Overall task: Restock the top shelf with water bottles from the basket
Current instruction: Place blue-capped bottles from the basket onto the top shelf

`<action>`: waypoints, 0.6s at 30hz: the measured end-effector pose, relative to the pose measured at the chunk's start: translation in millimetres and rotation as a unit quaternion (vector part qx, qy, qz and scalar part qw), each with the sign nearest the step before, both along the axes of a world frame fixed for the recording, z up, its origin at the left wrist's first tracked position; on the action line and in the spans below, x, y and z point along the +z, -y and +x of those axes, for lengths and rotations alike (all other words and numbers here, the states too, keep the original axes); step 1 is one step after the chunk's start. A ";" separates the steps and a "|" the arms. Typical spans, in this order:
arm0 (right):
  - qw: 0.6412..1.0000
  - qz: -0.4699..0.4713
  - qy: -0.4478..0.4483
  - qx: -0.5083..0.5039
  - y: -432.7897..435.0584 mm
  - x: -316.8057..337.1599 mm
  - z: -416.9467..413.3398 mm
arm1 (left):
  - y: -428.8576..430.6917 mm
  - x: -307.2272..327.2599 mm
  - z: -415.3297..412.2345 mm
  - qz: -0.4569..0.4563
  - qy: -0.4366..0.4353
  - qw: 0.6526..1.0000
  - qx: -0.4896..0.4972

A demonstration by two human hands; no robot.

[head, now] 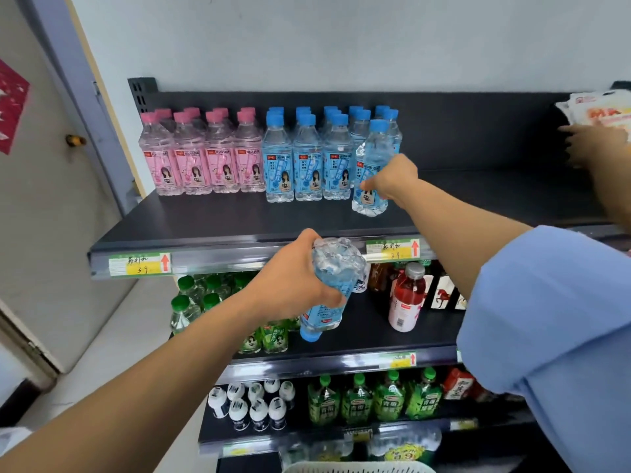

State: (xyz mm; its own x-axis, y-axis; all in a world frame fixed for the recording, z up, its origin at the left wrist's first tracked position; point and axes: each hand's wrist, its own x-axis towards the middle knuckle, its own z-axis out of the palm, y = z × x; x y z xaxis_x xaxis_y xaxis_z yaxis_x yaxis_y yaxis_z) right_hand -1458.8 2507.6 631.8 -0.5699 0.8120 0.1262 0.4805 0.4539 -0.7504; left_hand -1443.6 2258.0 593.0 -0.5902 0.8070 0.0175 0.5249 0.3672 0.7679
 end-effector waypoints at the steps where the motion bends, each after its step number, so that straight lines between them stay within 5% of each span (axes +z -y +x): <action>1: 1.000 0.014 0.011 -0.009 -4.2 -1.8 0.0 | -0.6 0.5 -0.6 0.002 0.001 1.000 0.002; 7: 0.995 0.074 0.056 -0.030 -18.7 -11.5 -5.6 | -5.9 -0.8 -2.1 0.007 0.006 1.000 0.008; 13: 0.994 -0.014 -0.084 -0.061 -16.2 -22.9 -26.4 | -9.0 -4.7 -6.0 0.007 0.010 1.000 0.014; 18: 0.994 -0.028 -0.094 -0.056 -16.2 -28.7 -39.2 | -11.5 -2.4 -5.8 0.001 0.003 1.000 0.026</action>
State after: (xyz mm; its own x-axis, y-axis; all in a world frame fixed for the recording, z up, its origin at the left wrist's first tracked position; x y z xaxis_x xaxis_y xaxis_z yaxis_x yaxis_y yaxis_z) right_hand -1498.0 2523.8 603.0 -0.4464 0.8777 0.1746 0.3737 0.3601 -0.8548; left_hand -1449.4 2269.5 590.6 -0.6308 0.7758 0.0146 0.5005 0.3924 0.7717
